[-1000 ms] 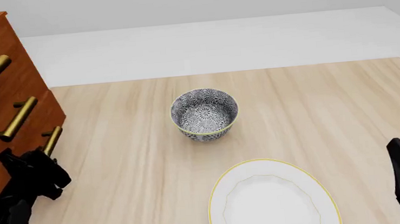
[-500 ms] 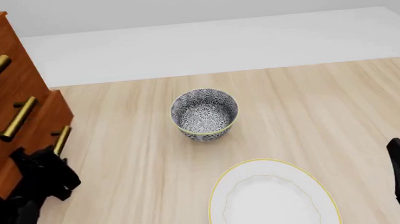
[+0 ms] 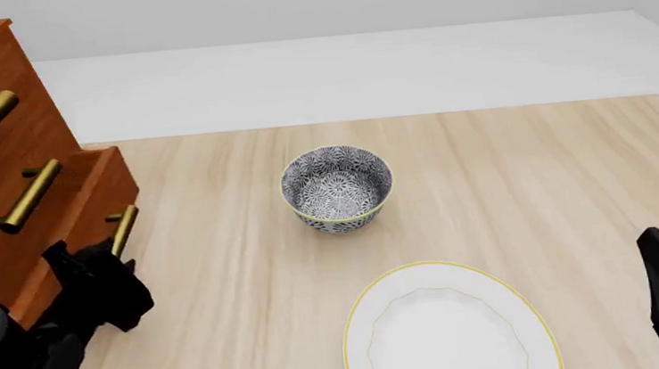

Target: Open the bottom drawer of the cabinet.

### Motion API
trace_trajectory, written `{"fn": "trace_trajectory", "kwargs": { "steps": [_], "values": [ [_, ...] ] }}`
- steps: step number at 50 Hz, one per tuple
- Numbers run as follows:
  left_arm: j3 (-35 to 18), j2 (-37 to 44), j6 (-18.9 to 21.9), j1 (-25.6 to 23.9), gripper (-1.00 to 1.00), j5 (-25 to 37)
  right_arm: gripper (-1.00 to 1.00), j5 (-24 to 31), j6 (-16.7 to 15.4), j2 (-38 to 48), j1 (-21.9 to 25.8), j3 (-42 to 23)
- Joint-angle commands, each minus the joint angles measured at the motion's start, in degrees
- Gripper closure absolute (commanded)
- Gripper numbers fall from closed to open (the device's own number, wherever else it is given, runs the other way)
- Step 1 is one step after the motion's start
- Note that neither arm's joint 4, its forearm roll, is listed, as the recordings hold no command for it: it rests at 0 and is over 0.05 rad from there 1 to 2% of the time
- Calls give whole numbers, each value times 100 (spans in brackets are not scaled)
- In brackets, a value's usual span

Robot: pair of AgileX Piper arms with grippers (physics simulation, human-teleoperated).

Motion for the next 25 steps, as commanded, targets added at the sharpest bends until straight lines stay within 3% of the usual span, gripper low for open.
{"fn": "trace_trajectory", "kwargs": {
  "steps": [1,25],
  "values": [
    [-363,575,14,-778,100,1,-100,0,0,-1,0,0],
    [-770,1080,-78,-1136,100,1,-100,0,0,0,0,0]
  ]
}}
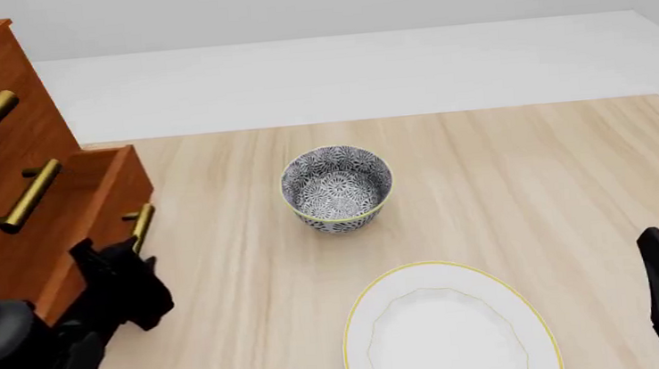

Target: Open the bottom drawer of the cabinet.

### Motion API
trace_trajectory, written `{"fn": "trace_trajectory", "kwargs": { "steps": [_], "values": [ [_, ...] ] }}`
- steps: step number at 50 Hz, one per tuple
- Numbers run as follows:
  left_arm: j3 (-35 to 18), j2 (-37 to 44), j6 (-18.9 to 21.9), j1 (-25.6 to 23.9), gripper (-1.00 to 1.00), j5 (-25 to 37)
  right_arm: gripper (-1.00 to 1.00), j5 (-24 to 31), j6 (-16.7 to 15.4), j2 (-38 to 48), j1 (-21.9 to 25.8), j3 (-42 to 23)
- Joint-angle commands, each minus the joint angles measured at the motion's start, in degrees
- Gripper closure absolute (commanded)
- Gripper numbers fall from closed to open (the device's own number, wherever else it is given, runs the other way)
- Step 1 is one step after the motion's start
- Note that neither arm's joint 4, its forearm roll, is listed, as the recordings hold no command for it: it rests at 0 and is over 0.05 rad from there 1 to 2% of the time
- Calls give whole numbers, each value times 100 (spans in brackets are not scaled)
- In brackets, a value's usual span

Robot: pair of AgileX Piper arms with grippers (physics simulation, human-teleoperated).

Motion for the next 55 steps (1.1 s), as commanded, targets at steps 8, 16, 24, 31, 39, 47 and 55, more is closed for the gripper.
{"fn": "trace_trajectory", "kwargs": {
  "steps": [8,16,24,31,39,47,55],
  "values": [
    [-630,848,7,-648,100,1,-100,0,-1,-1,0,0],
    [-512,679,2,-691,100,1,-100,0,-1,0,0,0],
    [-431,577,2,-734,100,1,-100,0,0,0,1,0],
    [-489,678,-61,-776,-100,1,-100,0,0,-1,0,0],
    [615,-809,-100,-936,-100,1,-100,0,0,0,1,0],
    [1759,-2672,-162,-1325,-100,1,-100,0,1,1,0,0],
    [1760,-3332,-376,-1296,-100,2,-100,0,1,1,-1,0]
  ]
}}
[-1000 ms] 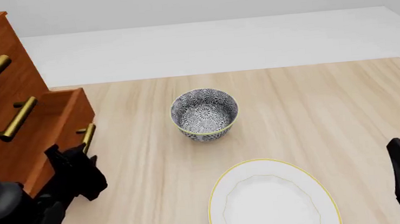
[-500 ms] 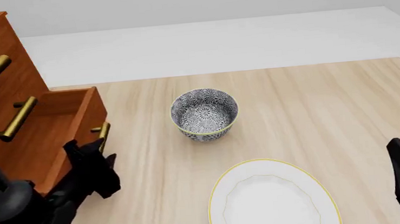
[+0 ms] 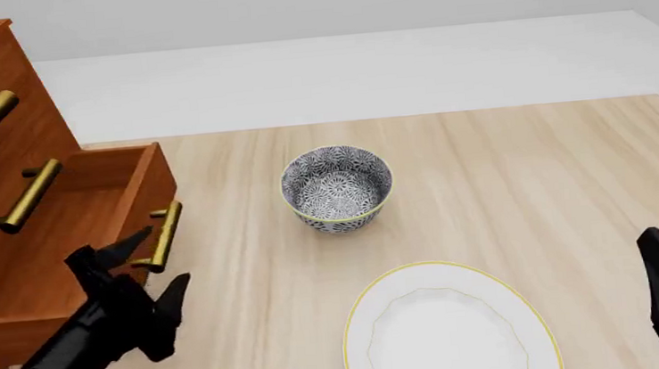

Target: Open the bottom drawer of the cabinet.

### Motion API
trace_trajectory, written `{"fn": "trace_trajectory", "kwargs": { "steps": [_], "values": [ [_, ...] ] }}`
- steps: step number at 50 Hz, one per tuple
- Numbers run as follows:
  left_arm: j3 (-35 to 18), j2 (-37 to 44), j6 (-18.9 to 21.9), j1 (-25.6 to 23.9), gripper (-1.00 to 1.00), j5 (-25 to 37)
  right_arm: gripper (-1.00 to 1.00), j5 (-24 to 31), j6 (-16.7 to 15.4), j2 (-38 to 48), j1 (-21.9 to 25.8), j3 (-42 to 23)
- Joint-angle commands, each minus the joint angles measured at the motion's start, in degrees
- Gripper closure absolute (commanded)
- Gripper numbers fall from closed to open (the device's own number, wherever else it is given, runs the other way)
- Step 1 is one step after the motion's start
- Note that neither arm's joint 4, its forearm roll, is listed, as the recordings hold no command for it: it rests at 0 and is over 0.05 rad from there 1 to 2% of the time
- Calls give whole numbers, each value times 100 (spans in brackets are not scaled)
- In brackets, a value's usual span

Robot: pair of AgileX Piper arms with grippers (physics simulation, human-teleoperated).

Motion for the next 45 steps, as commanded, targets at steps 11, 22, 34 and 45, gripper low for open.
{"fn": "trace_trajectory", "kwargs": {
  "steps": [11,22,34,45],
  "values": [
    [447,-5765,-919,-166,-100,4125,-100,0,2,0,0,0],
    [-490,-6690,-2017,299,-100,6490,-100,0,0,0,-1,0],
    [-1289,-6434,-2736,595,-100,7441,-100,0,2,0,-1,0],
    [-1759,-6009,-3029,806,-100,7951,-100,0,-1,0,0,0]
  ]
}}
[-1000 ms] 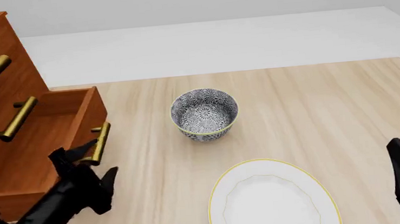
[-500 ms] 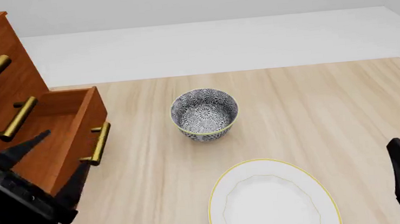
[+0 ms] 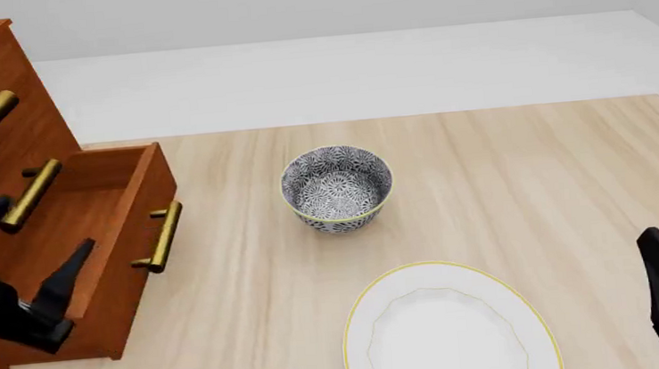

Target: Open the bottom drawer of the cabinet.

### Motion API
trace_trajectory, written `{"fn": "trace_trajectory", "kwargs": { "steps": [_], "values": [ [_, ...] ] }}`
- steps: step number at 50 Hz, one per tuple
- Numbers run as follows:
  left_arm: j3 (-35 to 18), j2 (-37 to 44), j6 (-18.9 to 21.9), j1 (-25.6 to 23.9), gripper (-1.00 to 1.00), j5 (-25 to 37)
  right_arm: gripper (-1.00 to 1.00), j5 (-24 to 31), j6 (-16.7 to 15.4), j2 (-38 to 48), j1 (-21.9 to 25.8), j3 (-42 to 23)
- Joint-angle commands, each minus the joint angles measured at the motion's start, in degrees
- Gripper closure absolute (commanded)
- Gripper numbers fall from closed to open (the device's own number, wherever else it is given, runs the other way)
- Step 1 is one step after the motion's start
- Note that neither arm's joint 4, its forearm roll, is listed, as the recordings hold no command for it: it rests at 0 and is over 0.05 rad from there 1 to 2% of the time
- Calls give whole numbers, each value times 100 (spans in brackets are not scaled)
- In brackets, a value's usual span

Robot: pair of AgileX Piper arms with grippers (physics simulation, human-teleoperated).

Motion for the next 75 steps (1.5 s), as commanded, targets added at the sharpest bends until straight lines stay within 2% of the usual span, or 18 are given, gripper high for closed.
{"fn": "trace_trajectory", "kwargs": {
  "steps": [1,5,6,8,9,11,25,27,32,49,55,75],
  "values": [
    [-535,193,-411,204,-100,789,-100,0,1,0,-1,0],
    [-780,401,-706,450,-100,1033,-100,0,0,0,0,0],
    [-856,487,-818,428,-100,1089,-100,0,0,0,0,0],
    [-873,506,-774,371,-100,1118,-100,0,1,0,-2,0],
    [-963,651,-954,289,-100,1231,-100,0,0,-1,-1,0],
    [-964,703,-990,382,-100,1242,-100,0,0,0,0,0],
    [-1044,1362,-1253,624,-100,1071,-100,0,-1,0,1,0],
    [-1111,1555,-1450,659,-100,1080,-100,0,0,-1,0,0],
    [-1095,1792,-1532,679,-100,939,-100,0,2,0,-1,0],
    [-1206,2542,-2179,624,-100,861,-100,0,-1,0,0,0],
    [-1148,2734,-2188,878,-100,712,-100,0,0,0,0,0],
    [-905,3373,-2340,1040,-100,126,-100,0,-1,0,1,0]
  ]
}}
